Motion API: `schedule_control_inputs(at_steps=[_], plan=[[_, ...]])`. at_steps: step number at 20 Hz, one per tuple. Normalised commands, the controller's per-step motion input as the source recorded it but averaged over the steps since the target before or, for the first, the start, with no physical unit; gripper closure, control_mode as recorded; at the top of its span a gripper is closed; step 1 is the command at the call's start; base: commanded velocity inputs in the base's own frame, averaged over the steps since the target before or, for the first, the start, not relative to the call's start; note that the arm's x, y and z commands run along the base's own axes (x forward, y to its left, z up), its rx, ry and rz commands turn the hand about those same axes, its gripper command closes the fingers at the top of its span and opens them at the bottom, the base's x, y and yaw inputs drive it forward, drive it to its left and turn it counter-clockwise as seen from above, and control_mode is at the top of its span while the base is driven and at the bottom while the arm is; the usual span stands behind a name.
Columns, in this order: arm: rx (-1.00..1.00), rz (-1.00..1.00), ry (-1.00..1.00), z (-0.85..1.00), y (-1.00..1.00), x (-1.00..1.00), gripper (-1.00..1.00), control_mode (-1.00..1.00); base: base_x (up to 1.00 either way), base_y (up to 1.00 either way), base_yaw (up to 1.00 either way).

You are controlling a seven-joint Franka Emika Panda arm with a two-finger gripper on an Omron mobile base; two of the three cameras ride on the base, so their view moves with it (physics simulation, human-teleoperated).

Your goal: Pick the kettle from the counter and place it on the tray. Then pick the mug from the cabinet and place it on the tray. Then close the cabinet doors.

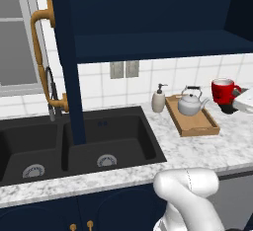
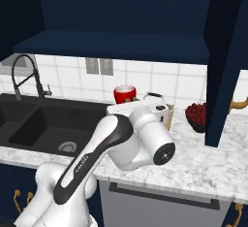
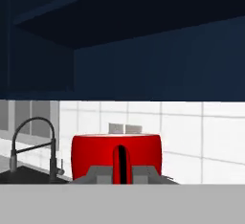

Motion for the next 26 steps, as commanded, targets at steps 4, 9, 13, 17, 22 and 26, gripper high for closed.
schedule_control_inputs(at_steps=[4, 9, 13, 17, 22, 26], plan=[[0.1, 0.31, 0.01, -0.76, -0.19, 0.07, 1.0, -1.0, 0.0, 0.0, 0.0], [0.03, 0.27, 0.0, -0.46, -0.38, 0.08, 1.0, -1.0, 0.0, 0.0, 0.0], [-0.01, 0.15, 0.0, -0.3, -0.36, 0.21, 1.0, -1.0, 0.0, 0.0, 0.0], [-0.07, 0.12, 0.05, -0.46, -0.24, 0.37, 1.0, -1.0, 0.0, 0.0, 0.0], [-0.03, 0.06, 0.01, -0.49, -0.14, 0.56, 1.0, -1.0, 0.0, 0.0, 0.0], [-0.08, 0.0, 0.0, -0.41, -0.17, 0.37, 1.0, -1.0, 0.0, 0.0, 0.0]])
